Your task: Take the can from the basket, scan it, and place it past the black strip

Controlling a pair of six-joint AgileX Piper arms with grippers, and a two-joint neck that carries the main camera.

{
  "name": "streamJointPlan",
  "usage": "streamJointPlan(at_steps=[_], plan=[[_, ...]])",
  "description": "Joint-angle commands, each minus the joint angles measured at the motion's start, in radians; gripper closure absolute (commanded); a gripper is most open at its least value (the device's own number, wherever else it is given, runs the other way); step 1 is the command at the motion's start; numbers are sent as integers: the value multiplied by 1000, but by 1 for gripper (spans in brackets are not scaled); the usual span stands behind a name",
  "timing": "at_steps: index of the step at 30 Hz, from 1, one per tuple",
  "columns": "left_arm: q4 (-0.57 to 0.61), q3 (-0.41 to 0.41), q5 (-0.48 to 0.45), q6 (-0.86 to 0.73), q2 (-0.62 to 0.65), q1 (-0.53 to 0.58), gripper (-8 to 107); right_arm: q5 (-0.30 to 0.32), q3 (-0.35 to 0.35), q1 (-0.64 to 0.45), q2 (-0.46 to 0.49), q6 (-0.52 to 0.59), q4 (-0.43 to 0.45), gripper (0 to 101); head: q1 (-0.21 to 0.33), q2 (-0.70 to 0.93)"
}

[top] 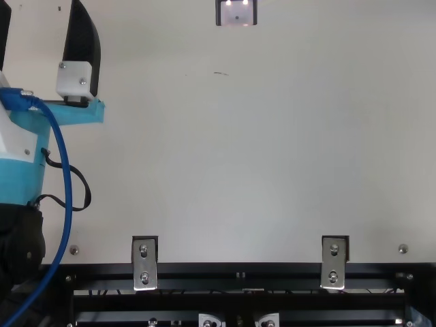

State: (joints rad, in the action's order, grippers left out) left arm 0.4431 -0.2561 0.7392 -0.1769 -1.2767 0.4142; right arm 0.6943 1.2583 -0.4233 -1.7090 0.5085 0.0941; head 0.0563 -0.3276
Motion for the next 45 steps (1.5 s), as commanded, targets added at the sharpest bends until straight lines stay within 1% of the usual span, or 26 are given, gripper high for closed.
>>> streamJointPlan(at_steps=[1, 6, 14, 19, 23, 26, 29, 37, 38, 42, 44, 45], plan=[[0, 0, 0, 0, 0, 0, 9, -8, 4, 4, 9, -7, -18, 0, 33, -7], [0, 0, 0, 0, 0, 0, 9, -50, 9, 28, 39, -28, -79, 0, 33, -7], [-5, 0, 2, 5, -2, -3, 9, -151, -12, 101, 96, -35, -190, 0, 33, -4], [-9, -19, 4, 4, 1, -3, 9, -205, -31, 155, 130, -47, -238, 0, 41, 49], [-5, -46, -12, -10, 18, 0, 9, -240, -49, 201, 157, -61, -259, 0, 50, 122], [-3, -67, -36, -27, 35, 4, 9, -262, -63, 232, 176, -78, -262, 0, 58, 177], [-3, -88, -80, -49, 59, 6, 9, -284, -76, 261, 194, -103, -252, 0, 65, 227], [-27, -137, -249, -109, 134, -21, 9, -346, -116, 328, 244, -197, -208, 0, 72, 309], [-23, -132, -201, -101, 124, -12, 9, -357, -123, 336, 251, -205, -209, 0, 71, 316], [-26, -137, -254, -111, 135, -21, 9, -398, -154, 371, 284, -240, -198, 0, 71, 316], [-26, -137, -248, -111, 135, -21, 9, -414, -170, 388, 300, -254, -188, 0, 71, 316], [-26, -137, -250, -111, 135, -21, 9, -403, -163, 379, 293, -248, -190, 0, 71, 316]])
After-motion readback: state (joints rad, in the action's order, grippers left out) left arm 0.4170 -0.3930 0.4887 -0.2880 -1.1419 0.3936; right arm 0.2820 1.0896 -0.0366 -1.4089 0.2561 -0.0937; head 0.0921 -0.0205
